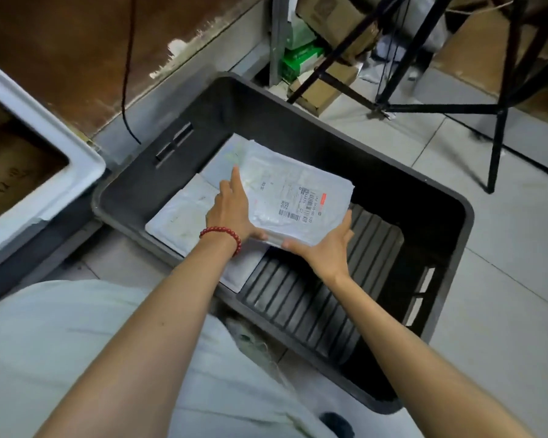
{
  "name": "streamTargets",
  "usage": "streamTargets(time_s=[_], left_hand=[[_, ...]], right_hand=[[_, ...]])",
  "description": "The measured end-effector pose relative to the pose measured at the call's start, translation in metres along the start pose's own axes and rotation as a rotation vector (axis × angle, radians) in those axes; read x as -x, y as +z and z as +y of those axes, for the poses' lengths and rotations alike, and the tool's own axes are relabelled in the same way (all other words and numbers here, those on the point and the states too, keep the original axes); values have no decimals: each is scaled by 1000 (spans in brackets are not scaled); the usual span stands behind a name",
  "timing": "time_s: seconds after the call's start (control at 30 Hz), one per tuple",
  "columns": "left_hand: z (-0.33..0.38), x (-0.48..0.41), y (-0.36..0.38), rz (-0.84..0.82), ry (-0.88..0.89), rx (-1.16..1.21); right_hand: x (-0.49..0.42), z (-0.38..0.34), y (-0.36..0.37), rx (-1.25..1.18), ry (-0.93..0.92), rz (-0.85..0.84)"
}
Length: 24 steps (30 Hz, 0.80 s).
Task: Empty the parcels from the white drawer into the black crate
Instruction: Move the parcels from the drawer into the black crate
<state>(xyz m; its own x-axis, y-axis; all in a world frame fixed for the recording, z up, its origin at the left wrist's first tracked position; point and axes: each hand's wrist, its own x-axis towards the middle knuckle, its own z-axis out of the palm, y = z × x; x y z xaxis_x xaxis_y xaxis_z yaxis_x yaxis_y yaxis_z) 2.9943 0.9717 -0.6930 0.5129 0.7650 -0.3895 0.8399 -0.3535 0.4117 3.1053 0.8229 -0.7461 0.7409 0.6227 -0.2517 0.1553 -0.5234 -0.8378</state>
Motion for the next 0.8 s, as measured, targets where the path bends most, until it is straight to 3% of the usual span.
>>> streamTargets(time_s=[0.3, 0.5, 0.6, 0.7, 0.8], left_hand=[[9, -15, 73, -230, 36, 59], [28, -34, 90, -182, 182, 127], [32, -40, 88, -159, 262, -67], [25, -38, 79, -23, 301, -369], [11, -29, 74, 31, 277, -452]], right_hand=[[11, 57, -16, -22, 334, 12], [-6, 77, -18, -20, 408, 119], [-27, 77, -15, 38, 430, 168], [-41, 74, -12, 212, 447, 100], [-39, 78, -9, 373, 400, 77]])
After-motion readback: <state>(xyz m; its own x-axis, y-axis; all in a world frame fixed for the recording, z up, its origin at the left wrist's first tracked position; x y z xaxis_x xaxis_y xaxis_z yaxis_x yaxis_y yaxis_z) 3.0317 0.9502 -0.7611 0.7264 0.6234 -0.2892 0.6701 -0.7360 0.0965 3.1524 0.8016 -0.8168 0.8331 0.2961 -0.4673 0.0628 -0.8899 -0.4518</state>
